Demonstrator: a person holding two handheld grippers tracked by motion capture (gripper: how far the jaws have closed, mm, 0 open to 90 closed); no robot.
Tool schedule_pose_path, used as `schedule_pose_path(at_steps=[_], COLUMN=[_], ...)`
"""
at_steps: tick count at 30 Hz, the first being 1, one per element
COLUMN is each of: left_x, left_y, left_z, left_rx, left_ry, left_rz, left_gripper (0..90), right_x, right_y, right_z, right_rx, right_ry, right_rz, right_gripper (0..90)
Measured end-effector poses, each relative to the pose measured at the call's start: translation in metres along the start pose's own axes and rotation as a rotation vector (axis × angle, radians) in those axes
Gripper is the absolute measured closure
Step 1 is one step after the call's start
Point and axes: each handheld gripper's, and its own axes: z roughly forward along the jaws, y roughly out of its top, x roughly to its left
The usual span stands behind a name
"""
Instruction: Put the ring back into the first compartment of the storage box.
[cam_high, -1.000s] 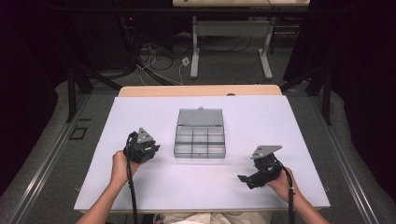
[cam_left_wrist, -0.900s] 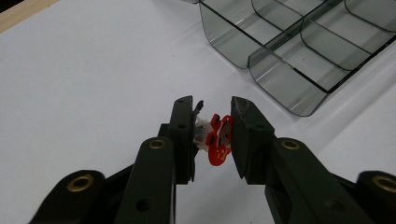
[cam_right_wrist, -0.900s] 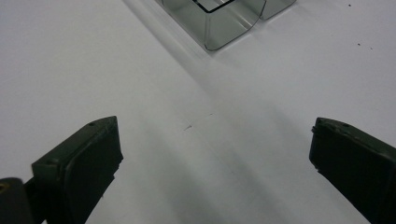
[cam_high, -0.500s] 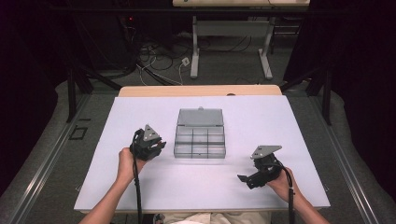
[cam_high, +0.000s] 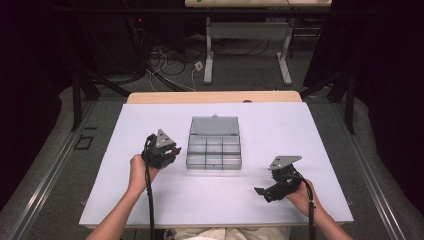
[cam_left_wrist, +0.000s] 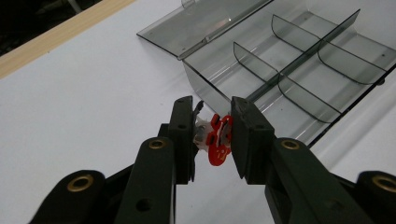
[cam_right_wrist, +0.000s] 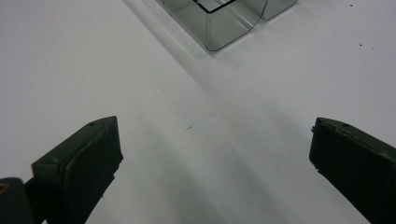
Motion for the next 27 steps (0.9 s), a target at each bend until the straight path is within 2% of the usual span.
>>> schedule_pose_path(at_steps=[13, 16, 27], left_x=[-0.008, -0.008, -0.009], left_y=[0.017, 0.020, 0.030], left_z=[0.014, 0.017, 0.028], left_rx=[-0.007, -0.011, -0.027], left_ry=[-0.025, -0.039, -0.044], left_rz=[0.028, 0.020, 0.024], left_gripper=[70.8, 70.8, 70.8], right_x=[0.000, 0.000, 0.000], right_y=[0.000, 0.000, 0.000], right_z=[0.000, 0.000, 0.000], right_rx=[0.003, 0.003, 0.003], right_ry=[-0.002, 0.004, -0.001], right_rz=[-0.002, 0.002, -0.005], right_gripper=[1.7, 1.7, 1.8])
